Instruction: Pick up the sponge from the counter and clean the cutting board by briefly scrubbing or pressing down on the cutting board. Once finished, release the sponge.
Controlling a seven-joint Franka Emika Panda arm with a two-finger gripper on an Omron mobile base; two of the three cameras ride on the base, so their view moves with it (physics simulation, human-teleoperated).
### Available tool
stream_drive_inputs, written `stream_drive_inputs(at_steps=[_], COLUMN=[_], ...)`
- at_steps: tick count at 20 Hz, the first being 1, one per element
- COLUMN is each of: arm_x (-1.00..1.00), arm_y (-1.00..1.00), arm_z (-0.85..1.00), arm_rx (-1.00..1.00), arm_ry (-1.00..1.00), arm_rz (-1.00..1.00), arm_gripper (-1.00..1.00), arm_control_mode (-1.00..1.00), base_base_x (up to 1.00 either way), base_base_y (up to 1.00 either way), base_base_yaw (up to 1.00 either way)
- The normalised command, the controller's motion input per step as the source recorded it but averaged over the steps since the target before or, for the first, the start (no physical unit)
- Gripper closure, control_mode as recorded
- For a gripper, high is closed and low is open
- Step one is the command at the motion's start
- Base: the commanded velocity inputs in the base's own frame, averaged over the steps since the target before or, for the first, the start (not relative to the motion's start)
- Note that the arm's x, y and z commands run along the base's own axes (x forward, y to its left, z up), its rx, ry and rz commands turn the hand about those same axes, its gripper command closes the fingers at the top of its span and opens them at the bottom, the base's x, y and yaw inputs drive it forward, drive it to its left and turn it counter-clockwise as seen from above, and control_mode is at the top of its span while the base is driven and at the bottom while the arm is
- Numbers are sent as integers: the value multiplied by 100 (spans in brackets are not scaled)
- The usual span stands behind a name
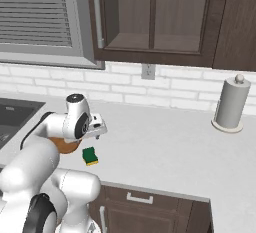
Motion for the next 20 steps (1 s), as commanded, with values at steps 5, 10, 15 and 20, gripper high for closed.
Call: stream_drive_inputs(at_steps=[5,10,15,20], arm_x=[-6,0,0,0], arm_y=[0,0,0,0], arm_z=[-23,-19,-23,-40], arm_rx=[1,0,0,1], arm_ry=[0,0,0,0], arm_rz=[0,0,0,0], arm_gripper=[-100,-100,-100,-100], arm_control_mode=[-100,-100,-100,-100], base_base_x=[0,0,0,0], base_base_y=[0,0,0,0], base_base_yaw=[0,0,0,0])
